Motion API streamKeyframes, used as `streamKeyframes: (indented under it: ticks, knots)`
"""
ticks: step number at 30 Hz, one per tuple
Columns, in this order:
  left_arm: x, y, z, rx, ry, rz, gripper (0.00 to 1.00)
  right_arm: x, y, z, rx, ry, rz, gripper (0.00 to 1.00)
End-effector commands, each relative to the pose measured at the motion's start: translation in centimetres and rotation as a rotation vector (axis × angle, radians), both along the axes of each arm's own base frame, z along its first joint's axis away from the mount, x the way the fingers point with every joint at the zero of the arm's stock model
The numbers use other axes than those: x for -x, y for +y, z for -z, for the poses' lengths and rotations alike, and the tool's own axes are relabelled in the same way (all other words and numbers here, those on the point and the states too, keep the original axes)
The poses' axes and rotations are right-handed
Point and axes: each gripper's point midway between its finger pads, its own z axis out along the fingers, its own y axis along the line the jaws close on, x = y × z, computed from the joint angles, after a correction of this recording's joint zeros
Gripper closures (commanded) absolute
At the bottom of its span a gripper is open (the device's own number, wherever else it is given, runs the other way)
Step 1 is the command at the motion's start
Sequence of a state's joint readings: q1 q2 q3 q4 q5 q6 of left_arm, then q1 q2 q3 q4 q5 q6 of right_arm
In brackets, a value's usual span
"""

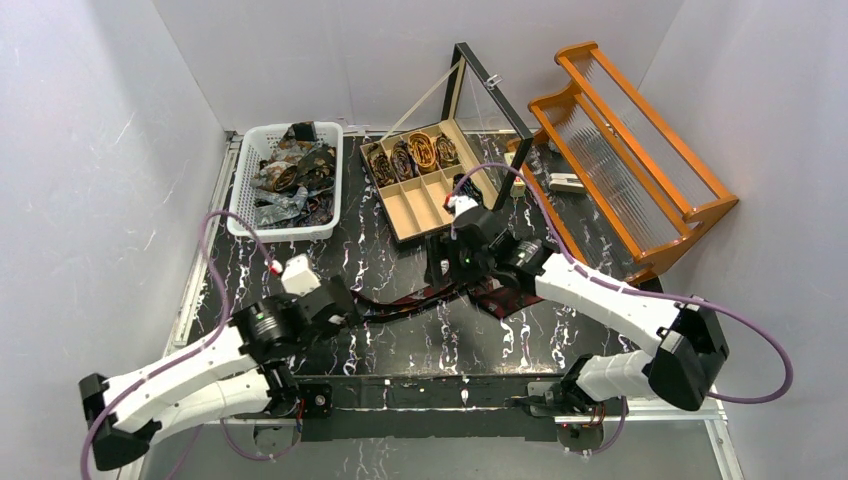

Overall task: Roll the ties
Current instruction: Flatten out the tie at the center of the board.

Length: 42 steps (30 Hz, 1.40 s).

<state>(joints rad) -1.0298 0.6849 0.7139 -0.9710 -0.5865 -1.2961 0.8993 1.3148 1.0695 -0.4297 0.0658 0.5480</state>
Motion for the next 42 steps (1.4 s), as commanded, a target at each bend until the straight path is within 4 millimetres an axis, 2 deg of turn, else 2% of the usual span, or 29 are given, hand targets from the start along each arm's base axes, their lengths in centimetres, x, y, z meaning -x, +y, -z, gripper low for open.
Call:
streamKeyframes:
  ticks: [1, 5, 8, 11, 14, 20, 26, 29, 34, 37, 40, 42]
  knots:
    - [-1.4, -2.0, 0.8, 0.008, 0.047, 0.006, 0.02, 0.6, -2.9, 3.0, 0.156, -0.132, -0.158, 0.10]
    - [-2.7, -1.8, 3.4, 0.178, 0.184, -0.033, 0.02, 2.0, -0.1, 2.7, 0.058, -0.416, -0.561, 0.02]
    - [-3.7, -1.9, 4.2, 0.301, 0.255, -0.044, 0.02, 2.9, 1.9, 2.1, 0.032, -0.559, -0.770, 0.01]
    - [-4.6, -1.9, 4.6, 0.322, 0.297, -0.040, 0.02, 3.2, 3.9, 3.1, 0.036, -0.677, -0.943, 0.02]
    - [-5.4, -1.6, 4.9, 0.314, 0.318, -0.058, 0.02, 4.4, 5.4, 5.0, 0.115, -0.713, -1.144, 0.04]
    - [-5.5, -0.8, 6.4, 0.329, 0.378, -0.118, 0.02, 4.7, 7.1, 7.4, 0.109, -0.727, -1.271, 0.05]
    - [-5.6, -0.6, 6.6, 0.341, 0.374, -0.140, 0.02, 2.8, 8.5, 9.3, 0.146, -0.758, -1.226, 0.10]
    - [-5.3, -0.2, 6.6, 0.320, 0.378, -0.138, 0.02, 2.0, 8.8, 10.9, 0.177, -0.727, -1.212, 0.18]
    - [-4.9, 0.4, 6.4, 0.292, 0.379, -0.149, 0.02, 2.5, 8.7, 12.8, 0.170, -0.664, -1.215, 0.41]
    - [-4.8, 0.7, 6.7, 0.283, 0.380, -0.167, 0.02, 2.4, 8.5, 13.2, 0.174, -0.651, -1.186, 0.60]
    - [-4.6, 0.6, 7.0, 0.300, 0.386, -0.189, 0.02, 2.5, 8.4, 12.8, 0.162, -0.631, -1.140, 0.88]
    - [-4.9, 0.1, 7.0, 0.338, 0.380, -0.199, 0.02, 3.1, 8.5, 12.5, 0.162, -0.638, -1.119, 0.96]
